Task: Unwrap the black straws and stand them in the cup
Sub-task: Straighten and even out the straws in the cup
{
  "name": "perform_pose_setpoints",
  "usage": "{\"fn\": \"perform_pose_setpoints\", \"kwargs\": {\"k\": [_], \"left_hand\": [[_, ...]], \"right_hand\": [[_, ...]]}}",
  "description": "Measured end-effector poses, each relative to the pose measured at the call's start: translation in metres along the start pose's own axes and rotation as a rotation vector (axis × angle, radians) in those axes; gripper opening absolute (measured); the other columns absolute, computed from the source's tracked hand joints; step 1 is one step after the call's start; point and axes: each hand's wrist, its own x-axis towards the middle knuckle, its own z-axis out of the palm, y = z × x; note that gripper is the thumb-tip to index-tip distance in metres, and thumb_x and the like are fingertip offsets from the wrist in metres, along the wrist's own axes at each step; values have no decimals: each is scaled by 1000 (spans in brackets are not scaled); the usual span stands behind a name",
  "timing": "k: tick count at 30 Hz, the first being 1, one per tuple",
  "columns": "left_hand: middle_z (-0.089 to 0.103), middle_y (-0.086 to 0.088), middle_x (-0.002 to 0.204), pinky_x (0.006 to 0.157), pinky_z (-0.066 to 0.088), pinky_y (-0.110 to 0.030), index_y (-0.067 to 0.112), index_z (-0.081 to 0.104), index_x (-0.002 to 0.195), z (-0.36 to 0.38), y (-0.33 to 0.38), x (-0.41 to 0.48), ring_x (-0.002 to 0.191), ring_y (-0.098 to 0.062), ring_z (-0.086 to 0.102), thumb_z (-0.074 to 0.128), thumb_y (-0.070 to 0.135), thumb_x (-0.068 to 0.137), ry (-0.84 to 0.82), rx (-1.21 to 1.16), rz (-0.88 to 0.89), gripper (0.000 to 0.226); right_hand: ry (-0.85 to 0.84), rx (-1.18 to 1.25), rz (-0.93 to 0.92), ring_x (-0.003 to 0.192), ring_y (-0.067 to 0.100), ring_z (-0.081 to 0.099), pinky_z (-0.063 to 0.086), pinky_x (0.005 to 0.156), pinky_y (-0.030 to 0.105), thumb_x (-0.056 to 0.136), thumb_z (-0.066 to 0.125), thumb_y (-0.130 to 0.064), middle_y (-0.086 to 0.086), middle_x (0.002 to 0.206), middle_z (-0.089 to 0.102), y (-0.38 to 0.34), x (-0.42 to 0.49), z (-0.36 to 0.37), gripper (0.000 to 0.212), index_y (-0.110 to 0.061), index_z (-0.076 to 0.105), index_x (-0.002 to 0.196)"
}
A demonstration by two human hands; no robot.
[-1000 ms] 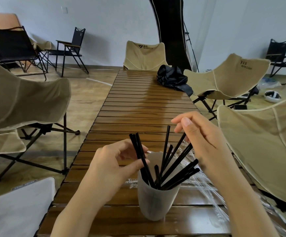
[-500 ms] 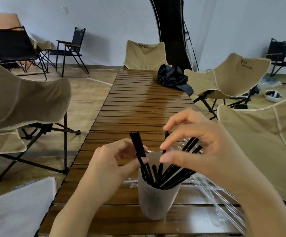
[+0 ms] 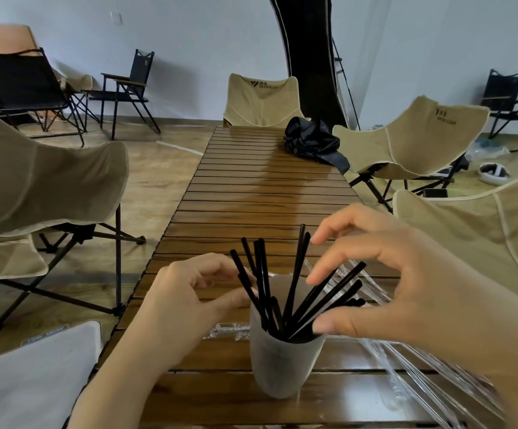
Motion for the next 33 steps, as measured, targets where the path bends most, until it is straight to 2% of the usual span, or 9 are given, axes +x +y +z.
{"fn": "perform_pose_setpoints", "kwargs": {"k": [3, 5, 8, 11, 15, 18, 20, 25, 33], "left_hand": [[69, 25, 99, 91, 48, -30, 41, 69, 97, -1, -4, -1, 102, 4, 61, 73, 36, 73, -40, 36, -21, 25], [68, 25, 101, 91, 47, -30, 45, 68, 98, -1, -5, -2, 103, 4, 59, 75, 30, 75, -57, 59, -24, 29], [67, 28, 101, 90, 45, -25, 45, 68, 98, -1, -5, -3, 103, 7, 59, 75, 25, 76, -67, 51, 0, 31], [67, 29, 98, 84, 44, -15, 45, 68, 94, 0, -5, -2, 100, 10, 60, 71, 42, 70, -58, 35, 4, 24], [70, 24, 95, 84, 49, -16, 38, 72, 89, 1, -3, -1, 97, 5, 63, 67, 47, 66, -34, -25, 6, 25], [70, 22, 94, 84, 49, -12, 37, 73, 88, 2, -1, 1, 96, 3, 63, 68, 45, 66, -41, -32, 23, 24], [70, 21, 94, 85, 50, -17, 34, 73, 87, 3, 0, 1, 98, 2, 64, 68, 43, 67, -55, -37, 29, 23], [69, 23, 93, 84, 48, -12, 36, 72, 86, 6, 4, 1, 96, 4, 63, 61, 49, 63, -54, -45, 34, 29], [70, 20, 94, 92, 50, -31, 35, 72, 87, 8, 4, 1, 98, 0, 63, 71, 34, 72, -62, -54, -6, 16]], "right_hand": [[56, -61, -16, 111, -6, 39, 29, 99, 24, 69, 70, -35, -30, 108, 46, 0, 4, 4, 8, -41, 69, 74], [71, -148, -15, 110, -6, 36, 26, 101, 23, 76, 69, -24, -30, 107, 44, 1, 6, 10, 22, -44, 64, 72], [28, -186, 18, 111, -5, 33, 24, 99, 19, 70, 69, -50, -30, 106, 42, -3, 11, 16, 11, -47, 62, 77], [34, -220, 78, 103, -5, 30, 18, 83, 13, 62, 66, -65, -26, 100, 43, -5, 17, 23, 28, -43, 53, 73], [132, -253, 101, 94, -2, 39, 19, 85, 24, 67, 69, -61, -21, 89, 49, -1, 22, 30, 34, -40, 43, 75], [173, -218, 103, 94, -4, 43, 18, 86, 25, 67, 69, -60, -22, 86, 56, 1, 24, 34, 32, -41, 54, 88], [187, -216, 81, 95, -2, 41, 17, 89, 27, 69, 67, -61, -22, 86, 56, 1, 26, 37, 30, -40, 62, 91], [157, -162, 39, 96, 2, 40, 19, 96, 33, 71, 62, -60, -20, 88, 56, -4, 29, 41, 24, -37, 65, 76], [203, -102, 11, 91, 2, 44, 27, 97, 34, 80, 61, -48, -17, 82, 58, 3, 28, 38, 19, -33, 58, 69]]}}
